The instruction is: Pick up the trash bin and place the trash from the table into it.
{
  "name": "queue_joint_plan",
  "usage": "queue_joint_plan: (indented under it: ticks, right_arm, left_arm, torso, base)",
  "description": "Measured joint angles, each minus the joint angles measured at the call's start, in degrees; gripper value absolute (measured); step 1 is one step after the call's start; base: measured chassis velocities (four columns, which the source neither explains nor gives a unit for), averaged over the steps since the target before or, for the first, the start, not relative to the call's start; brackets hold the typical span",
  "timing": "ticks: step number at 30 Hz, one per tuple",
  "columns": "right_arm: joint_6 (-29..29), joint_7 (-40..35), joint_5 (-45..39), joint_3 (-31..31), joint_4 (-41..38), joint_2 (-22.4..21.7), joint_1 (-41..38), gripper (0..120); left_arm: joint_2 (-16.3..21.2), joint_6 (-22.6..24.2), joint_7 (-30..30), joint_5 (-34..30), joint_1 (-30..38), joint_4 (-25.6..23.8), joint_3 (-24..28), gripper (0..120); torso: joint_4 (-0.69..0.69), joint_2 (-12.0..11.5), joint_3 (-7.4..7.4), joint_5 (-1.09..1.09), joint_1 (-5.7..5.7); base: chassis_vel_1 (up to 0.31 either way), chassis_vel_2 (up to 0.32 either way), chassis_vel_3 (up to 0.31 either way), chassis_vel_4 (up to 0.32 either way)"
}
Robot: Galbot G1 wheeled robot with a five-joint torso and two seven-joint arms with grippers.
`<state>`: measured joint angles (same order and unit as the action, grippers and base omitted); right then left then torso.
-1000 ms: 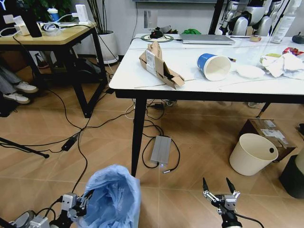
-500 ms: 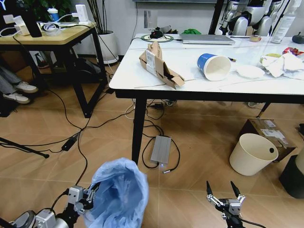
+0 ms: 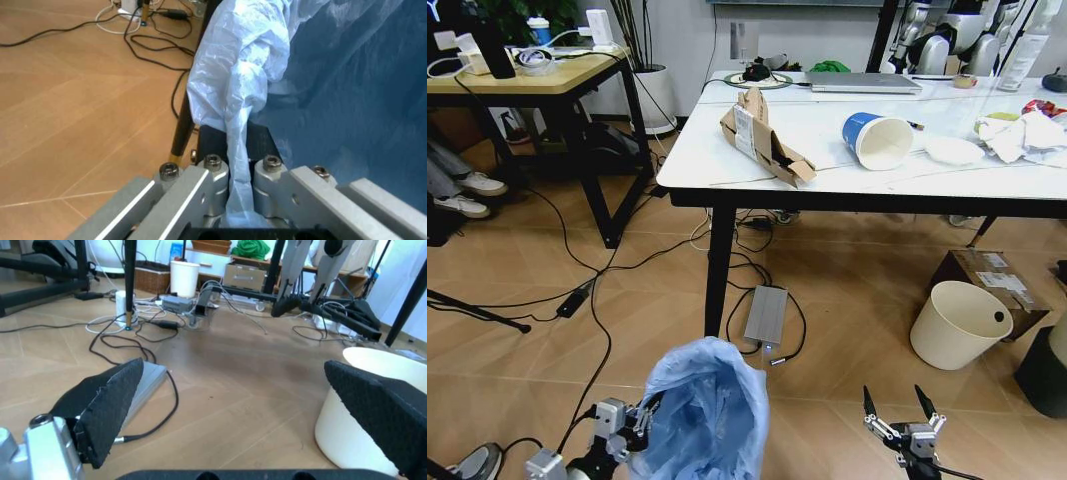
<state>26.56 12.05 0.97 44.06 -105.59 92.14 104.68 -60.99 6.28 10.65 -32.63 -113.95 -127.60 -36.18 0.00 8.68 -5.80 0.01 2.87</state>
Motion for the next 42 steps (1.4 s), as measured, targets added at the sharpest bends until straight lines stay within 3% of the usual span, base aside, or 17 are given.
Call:
queue_joint_plan:
  ticks: [18,34,42]
  right_arm:
    - [0.0,-0.1,-0.2,0.3,0.3,0.0,-0.5,100]
    - [0.0,-0.2,-0.4,0.3,0.0,0.0,-0.6,100]
    - [0.0,-0.2,-0.8,0.3,0.1,0.0,-0.5,100]
  left_arm:
    - [-0.5,0.6,1.9,1.4,0.0,-0.4,0.6,0]
    - [-1.2,0.9,1.8,1.5,-1.2,-1.4,0.4,0]
    - [-1.1,2.7,-1.2,-1.5,-1.9,-2.1,-0.2,0]
  torso:
    - [0.00,1.5,-0.98,-0.01,0.48]
    - [0.00,5.3,-4.05,0.00,1.28]
    - [0.00,7.4,-5.56,-0.01,1.84]
  base:
    - [0.000,0.000,0.000,0.000]
    - [0.000,0.000,0.000,0.000]
    - [0.000,0.000,0.000,0.000]
